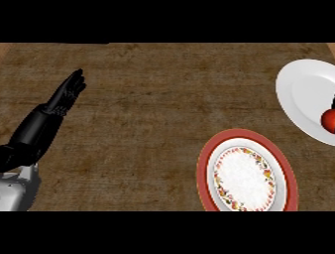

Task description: Pick the tomato from the plate and place it in the plate

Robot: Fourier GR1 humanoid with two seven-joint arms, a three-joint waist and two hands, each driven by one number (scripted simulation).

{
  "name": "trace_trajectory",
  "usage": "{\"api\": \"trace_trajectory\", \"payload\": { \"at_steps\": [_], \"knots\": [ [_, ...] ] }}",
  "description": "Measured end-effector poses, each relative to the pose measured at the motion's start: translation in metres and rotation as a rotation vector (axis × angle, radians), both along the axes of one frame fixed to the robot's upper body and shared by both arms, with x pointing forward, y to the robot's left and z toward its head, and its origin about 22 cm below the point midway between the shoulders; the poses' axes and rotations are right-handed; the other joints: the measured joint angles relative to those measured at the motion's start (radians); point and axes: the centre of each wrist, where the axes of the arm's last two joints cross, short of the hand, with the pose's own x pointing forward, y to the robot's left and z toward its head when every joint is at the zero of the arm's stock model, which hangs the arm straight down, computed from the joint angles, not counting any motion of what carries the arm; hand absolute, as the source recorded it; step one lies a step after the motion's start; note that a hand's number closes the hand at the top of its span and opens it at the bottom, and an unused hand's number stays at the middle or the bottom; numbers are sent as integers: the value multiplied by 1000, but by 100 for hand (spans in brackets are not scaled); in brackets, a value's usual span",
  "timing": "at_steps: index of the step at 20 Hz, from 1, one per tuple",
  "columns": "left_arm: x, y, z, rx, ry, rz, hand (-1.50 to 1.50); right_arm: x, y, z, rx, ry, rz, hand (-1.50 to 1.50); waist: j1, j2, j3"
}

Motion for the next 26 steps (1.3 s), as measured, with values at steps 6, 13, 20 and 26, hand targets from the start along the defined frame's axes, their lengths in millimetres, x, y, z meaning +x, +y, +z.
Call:
{"api": "trace_trajectory", "payload": {
  "at_steps": [6,13,20,26],
  "knots": [
    [2,-7,6,4,-27,-43,0,5,-30,55,-266,-251,-364,150,74,23,0],
    [5,-23,15,6,-62,-130,0,12,-35,104,-455,-520,-663,150,163,47,2],
    [8,-39,20,10,-76,-197,0,12,-41,126,-626,-633,-797,150,212,59,1],
    [11,-45,21,10,-73,-211,0,8,-53,131,-744,-672,-840,150,212,57,3]
  ]
}}
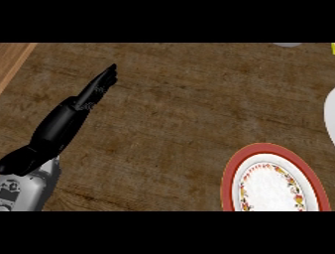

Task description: Pick the tomato from the plate and place it in the plate

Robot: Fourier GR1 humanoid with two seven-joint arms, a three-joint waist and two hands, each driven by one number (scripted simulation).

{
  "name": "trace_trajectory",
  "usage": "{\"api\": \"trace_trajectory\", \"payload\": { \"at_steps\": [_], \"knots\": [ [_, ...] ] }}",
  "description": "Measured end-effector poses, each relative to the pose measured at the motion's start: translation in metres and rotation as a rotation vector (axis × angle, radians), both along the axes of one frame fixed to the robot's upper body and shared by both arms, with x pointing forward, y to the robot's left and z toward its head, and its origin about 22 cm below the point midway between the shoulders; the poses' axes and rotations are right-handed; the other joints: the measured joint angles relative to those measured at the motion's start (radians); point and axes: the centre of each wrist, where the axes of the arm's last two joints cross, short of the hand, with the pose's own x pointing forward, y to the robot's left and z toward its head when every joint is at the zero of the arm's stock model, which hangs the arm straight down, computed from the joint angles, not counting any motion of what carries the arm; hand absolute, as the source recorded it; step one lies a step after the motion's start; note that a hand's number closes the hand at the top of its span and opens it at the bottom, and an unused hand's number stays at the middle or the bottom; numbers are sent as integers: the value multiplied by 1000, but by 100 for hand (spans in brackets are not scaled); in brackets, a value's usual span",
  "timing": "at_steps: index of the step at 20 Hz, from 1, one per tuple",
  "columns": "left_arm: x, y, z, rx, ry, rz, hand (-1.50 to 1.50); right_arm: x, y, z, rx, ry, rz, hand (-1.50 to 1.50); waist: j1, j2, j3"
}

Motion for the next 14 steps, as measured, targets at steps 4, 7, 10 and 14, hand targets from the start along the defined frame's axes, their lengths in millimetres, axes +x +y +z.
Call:
{"api": "trace_trajectory", "payload": {
  "at_steps": [4,7,10,14],
  "knots": [
    [2,0,0,-1,5,4,0,-4,-8,2,-44,-14,-32,150,-3,-5,1],
    [2,0,0,0,6,9,0,-7,-14,0,-71,-21,-53,150,-14,-11,3],
    [3,0,-2,-2,14,20,0,-10,-19,-2,-99,-34,-65,150,-24,-14,4],
    [4,3,-4,0,24,37,0,-15,-28,-9,-146,-43,-80,150,-41,-22,5]
  ]
}}
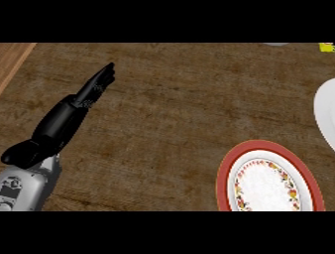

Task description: Pick the tomato from the plate and place it in the plate

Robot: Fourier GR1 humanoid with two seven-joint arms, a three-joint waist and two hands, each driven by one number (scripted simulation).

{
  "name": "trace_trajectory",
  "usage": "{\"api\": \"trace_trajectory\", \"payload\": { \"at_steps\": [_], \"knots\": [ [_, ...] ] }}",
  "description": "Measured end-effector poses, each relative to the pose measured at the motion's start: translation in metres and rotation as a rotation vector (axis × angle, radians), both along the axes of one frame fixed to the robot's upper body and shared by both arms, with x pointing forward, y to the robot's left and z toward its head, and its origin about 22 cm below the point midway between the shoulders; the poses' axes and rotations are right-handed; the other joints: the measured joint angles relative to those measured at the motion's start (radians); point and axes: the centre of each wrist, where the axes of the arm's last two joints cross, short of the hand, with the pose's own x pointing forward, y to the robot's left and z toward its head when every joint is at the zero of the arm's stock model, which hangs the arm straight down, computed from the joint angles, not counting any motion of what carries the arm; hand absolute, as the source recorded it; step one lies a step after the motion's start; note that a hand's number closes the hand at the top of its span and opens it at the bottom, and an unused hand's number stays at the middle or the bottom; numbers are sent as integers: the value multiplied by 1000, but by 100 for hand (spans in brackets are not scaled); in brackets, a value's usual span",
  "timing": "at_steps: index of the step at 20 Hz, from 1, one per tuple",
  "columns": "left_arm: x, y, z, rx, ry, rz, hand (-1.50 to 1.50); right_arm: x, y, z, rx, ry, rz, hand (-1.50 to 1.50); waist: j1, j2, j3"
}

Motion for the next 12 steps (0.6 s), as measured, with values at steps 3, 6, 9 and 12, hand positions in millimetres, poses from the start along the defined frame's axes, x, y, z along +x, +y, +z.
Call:
{"api": "trace_trajectory", "payload": {
  "at_steps": [3,6,9,12],
  "knots": [
    [1,3,0,-3,5,19,0,-4,-5,-9,-28,-2,-5,150,-18,-5,1],
    [1,6,-2,-3,11,32,0,-9,-11,-25,-32,3,-15,150,-35,-10,2],
    [0,10,-4,-8,17,51,0,-14,-15,-41,4,-7,-27,150,-52,-16,2],
    [-1,13,-6,-12,21,68,0,-21,-21,-55,68,-51,-51,-150,-69,-21,4]
  ]
}}
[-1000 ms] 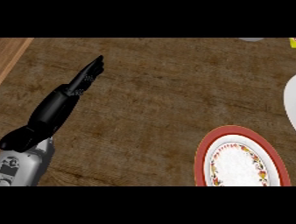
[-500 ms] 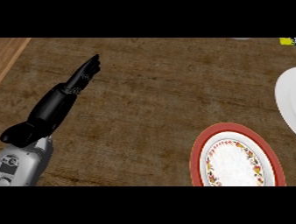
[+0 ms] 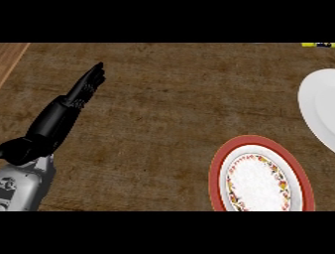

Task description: Pick the tomato from the plate and place it in the plate

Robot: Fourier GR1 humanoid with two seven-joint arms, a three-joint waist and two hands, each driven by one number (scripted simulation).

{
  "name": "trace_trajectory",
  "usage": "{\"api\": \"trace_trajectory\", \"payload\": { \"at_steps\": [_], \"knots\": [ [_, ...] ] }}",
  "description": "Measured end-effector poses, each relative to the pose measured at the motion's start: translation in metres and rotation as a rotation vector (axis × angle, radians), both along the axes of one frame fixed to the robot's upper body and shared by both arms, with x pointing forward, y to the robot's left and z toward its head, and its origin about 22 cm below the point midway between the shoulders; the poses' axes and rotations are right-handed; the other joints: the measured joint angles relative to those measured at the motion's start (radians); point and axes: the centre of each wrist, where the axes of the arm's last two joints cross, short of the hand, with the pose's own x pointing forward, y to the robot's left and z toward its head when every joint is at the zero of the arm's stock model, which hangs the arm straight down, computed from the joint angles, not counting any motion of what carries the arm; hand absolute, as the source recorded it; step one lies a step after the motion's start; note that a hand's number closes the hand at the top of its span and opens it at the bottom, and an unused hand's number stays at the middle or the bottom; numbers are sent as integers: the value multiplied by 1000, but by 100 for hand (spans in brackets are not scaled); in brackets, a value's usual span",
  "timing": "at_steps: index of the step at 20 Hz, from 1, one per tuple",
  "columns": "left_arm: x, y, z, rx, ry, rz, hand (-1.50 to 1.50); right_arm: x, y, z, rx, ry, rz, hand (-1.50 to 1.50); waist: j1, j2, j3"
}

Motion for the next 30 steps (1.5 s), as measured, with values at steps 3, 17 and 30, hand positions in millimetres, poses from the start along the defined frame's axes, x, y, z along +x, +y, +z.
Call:
{"api": "trace_trajectory", "payload": {
  "at_steps": [3,17,30],
  "knots": [
    [-1,3,-1,0,3,14,0,-7,-5,-18,73,-50,-30,-150,-14,-3,1],
    [-1,6,-5,5,17,18,0,-19,8,-87,-25,-167,17,-150,-15,-16,-5],
    [-2,6,-12,4,35,35,0,10,33,-59,-317,-687,156,-150,-30,-34,-7]
  ]
}}
